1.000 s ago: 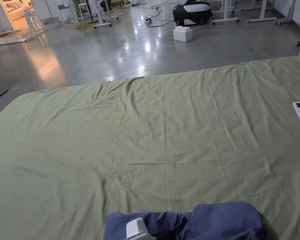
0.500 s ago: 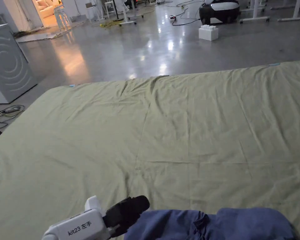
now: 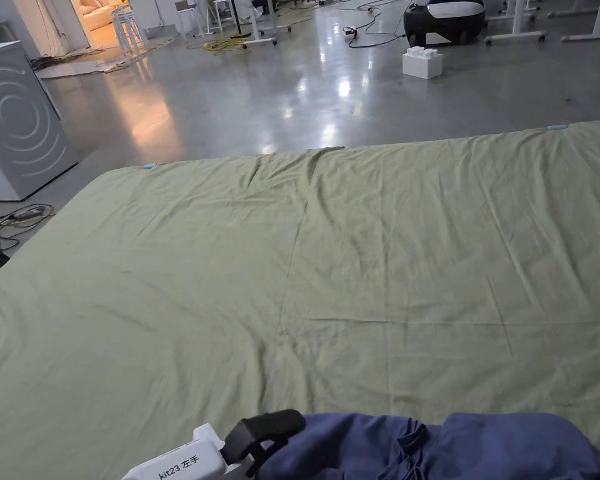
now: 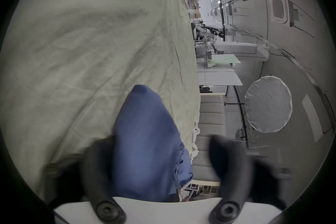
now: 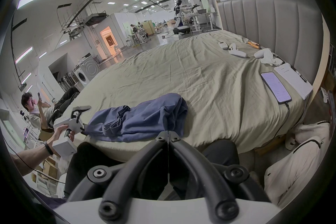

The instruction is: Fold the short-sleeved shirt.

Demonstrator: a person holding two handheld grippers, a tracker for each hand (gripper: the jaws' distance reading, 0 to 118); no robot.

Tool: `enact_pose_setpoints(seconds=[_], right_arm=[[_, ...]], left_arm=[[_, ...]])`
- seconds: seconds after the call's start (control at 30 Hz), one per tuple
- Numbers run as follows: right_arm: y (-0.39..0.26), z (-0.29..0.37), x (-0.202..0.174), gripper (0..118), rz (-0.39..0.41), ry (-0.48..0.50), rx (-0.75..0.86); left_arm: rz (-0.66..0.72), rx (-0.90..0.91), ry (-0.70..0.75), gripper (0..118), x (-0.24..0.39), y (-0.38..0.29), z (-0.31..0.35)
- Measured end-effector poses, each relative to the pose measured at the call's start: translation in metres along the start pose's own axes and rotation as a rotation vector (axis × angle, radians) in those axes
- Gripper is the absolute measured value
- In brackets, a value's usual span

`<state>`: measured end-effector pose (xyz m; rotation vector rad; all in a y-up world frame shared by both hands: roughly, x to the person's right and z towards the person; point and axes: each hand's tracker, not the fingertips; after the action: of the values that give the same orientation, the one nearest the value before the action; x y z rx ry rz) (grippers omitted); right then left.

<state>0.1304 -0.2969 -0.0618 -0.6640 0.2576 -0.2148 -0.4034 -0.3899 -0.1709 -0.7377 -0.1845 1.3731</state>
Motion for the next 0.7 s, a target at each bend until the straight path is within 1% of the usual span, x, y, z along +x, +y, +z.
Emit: enact_pose_setpoints(seconds=[0.03,0.07,0.1,0.13,0.17,0.23,0.37,0.43,0.47,0.6,0.7], right_arm=[[-0.001,0.001,0.001,0,-0.003,-0.001,0.001],[-0.001,0.002,0.002,0,-0.006,-0.003,0.001],[-0.001,0.002,0.002,0,-0.01,-0.006,0.003],[-0.001,0.003,0.002,0,-0.013,-0.007,0.005],[-0.002,0.003,0.003,0,-0.016,-0.007,0.005],[-0.002,0.003,0.002,0,-0.016,-0.006,0.002],[-0.001,-0.001,-0.001,0,-0.003,0.005,-0.005],[0.0,-0.005,-0.002,0,-0.001,0.02,-0.005],[0.001,-0.007,-0.003,0,-0.001,0.028,-0.004],[0.0,-0.015,-0.009,0,0.005,0.055,-0.009],[-0.001,-0.019,-0.013,0,0.002,0.074,-0.015]], left_arm=[[0.003,-0.008,0.047,13,0.004,-0.006,-0.002],[-0.034,0.015,0.135,11,0.005,-0.014,-0.006],[-0.04,0.03,0.152,11,0.005,-0.02,-0.004],[-0.026,0.011,0.093,11,0.008,-0.028,-0.002],[-0.023,0.019,0.085,11,0.011,-0.034,0.001],[-0.03,0.043,0.087,11,-0.022,0.031,0.012],[-0.074,0.094,0.05,11,-0.011,0.043,0.043],[-0.151,0.148,0.098,11,0.0,0.063,0.072],[-0.203,0.159,0.14,11,0.013,0.054,0.077],[-0.424,0.17,0.326,11,0.044,0.065,0.104],[-0.521,0.186,0.316,11,0.07,0.049,0.096]])
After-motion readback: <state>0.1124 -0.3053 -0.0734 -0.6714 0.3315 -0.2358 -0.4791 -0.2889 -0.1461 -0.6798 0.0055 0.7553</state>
